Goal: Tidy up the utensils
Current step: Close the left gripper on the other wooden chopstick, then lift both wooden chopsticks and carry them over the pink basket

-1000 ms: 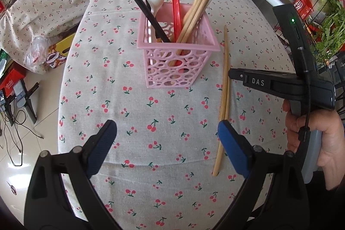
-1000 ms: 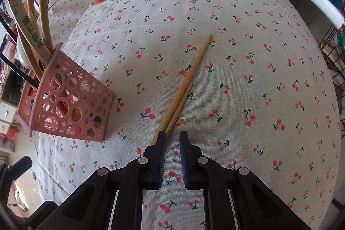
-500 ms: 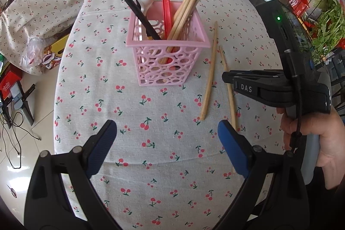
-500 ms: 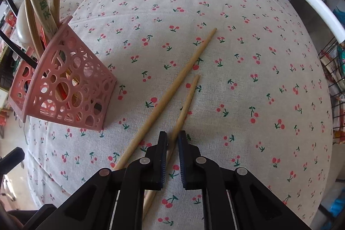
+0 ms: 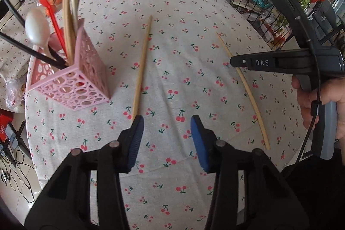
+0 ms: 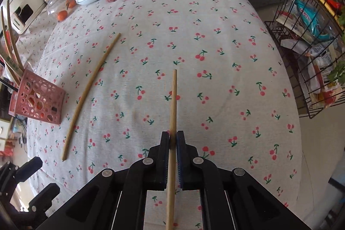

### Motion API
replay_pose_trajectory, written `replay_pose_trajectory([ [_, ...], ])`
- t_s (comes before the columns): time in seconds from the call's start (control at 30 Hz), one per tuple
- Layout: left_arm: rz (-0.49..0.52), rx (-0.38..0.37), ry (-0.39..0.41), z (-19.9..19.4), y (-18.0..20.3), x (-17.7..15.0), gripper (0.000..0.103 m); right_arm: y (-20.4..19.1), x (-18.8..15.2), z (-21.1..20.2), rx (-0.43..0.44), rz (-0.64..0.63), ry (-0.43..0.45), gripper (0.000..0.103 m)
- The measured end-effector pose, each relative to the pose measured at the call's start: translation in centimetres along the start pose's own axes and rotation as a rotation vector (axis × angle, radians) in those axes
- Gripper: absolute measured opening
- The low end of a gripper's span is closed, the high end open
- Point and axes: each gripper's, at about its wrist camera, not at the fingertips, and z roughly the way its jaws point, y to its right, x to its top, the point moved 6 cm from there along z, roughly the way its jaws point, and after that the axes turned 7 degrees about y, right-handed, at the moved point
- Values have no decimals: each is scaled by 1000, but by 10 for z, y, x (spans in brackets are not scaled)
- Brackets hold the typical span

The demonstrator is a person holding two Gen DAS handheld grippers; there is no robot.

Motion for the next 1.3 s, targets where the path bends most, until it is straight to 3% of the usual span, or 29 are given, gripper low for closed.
replay_pose_trajectory([
  [0.07,-6,13,-18,17,6,16,37,14,-2,2,3,16,-11,7],
  [0.27,-75,116,-26,63,-11,74,35,42,-4,0,88,80,-35,10],
  [0.37,-128,153,-34,80,-24,92,29,45,4,-3,135,103,-15,26],
  [0.43,-164,165,-41,90,-33,101,28,46,8,-6,166,111,0,49],
  [0.5,-176,195,-41,99,-39,107,28,48,10,-8,171,123,10,53],
  [0.73,-180,239,-19,120,-49,116,27,44,17,-2,119,89,18,59],
  [0.83,-181,204,-8,121,-46,118,11,44,17,2,105,85,9,60],
  [0.97,-124,221,-25,117,-33,112,7,47,15,6,82,78,-2,60],
  [1.13,-121,155,-42,94,-13,88,7,47,14,7,47,79,-1,60],
  [1.3,-63,100,12,51,5,67,7,35,7,14,-20,16,-12,60],
])
